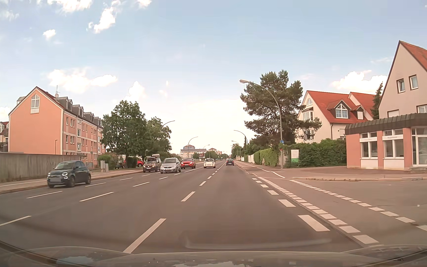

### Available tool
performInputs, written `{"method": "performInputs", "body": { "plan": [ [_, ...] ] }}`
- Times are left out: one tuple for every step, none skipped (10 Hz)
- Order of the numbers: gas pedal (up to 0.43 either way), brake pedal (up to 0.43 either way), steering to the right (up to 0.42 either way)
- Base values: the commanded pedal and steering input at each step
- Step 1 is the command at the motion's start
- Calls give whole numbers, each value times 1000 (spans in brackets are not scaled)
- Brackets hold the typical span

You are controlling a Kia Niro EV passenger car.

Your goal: Follow the waypoints while adhering to traffic rules and regulations

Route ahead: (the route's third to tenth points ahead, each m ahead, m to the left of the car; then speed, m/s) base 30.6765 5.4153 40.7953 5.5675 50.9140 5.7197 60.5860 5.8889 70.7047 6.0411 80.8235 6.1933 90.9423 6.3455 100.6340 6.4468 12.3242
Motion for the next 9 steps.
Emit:
{"method": "performInputs", "body": {
  "plan": [
    [67, 24, 0],
    [67, 18, 0],
    [67, 18, -3],
    [67, 18, -3],
    [67, 18, -3],
    [67, 18, -3],
    [67, 18, -3],
    [67, 18, 0],
    [67, 18, 1]
  ]
}}
